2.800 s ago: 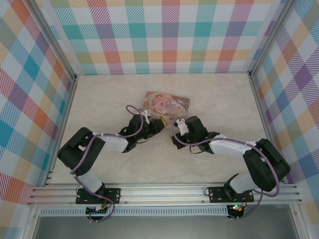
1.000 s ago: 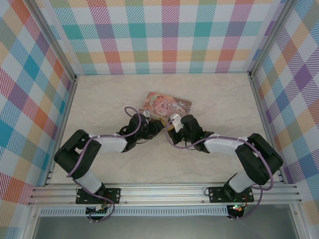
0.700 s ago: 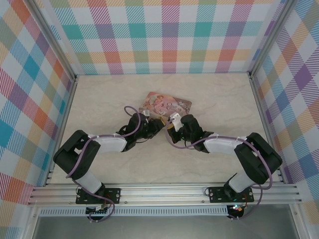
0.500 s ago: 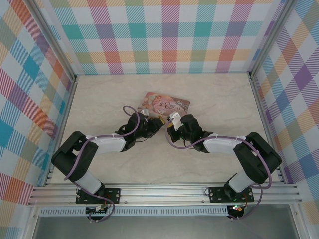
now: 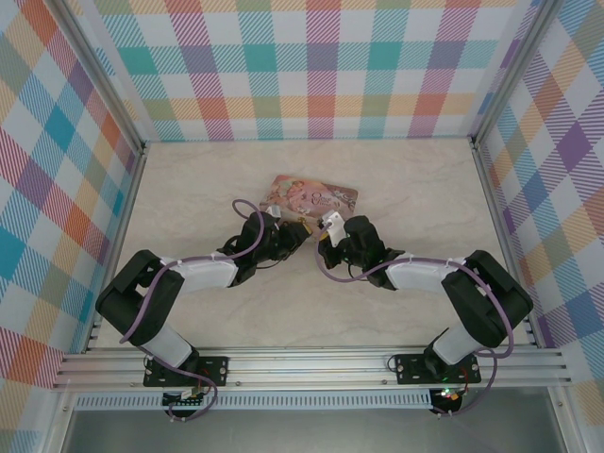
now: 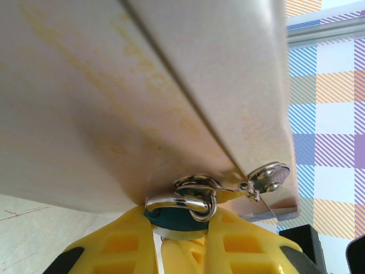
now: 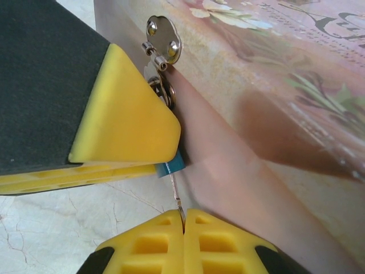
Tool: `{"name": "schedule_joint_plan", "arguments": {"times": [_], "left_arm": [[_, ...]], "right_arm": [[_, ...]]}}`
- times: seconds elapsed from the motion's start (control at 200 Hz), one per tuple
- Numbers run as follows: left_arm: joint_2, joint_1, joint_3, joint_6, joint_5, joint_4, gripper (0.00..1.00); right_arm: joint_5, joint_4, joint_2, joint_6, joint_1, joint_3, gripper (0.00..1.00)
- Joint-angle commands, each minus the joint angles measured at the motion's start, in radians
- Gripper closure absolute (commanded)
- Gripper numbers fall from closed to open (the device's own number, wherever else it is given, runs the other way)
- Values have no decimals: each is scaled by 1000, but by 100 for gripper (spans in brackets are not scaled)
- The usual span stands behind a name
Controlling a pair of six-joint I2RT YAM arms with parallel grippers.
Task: Unlock a padlock with a key
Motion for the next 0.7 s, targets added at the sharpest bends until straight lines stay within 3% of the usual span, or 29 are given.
{"name": "schedule_joint_plan", "arguments": {"times": [0.0, 0.695], "left_arm": [[-13, -20, 35, 7, 115, -3, 100], [14, -20, 45, 44, 121, -14, 100]], "right_arm": [[-55, 163, -39, -6, -5, 10, 98], [-281, 143, -59, 71, -76, -12, 98]]}}
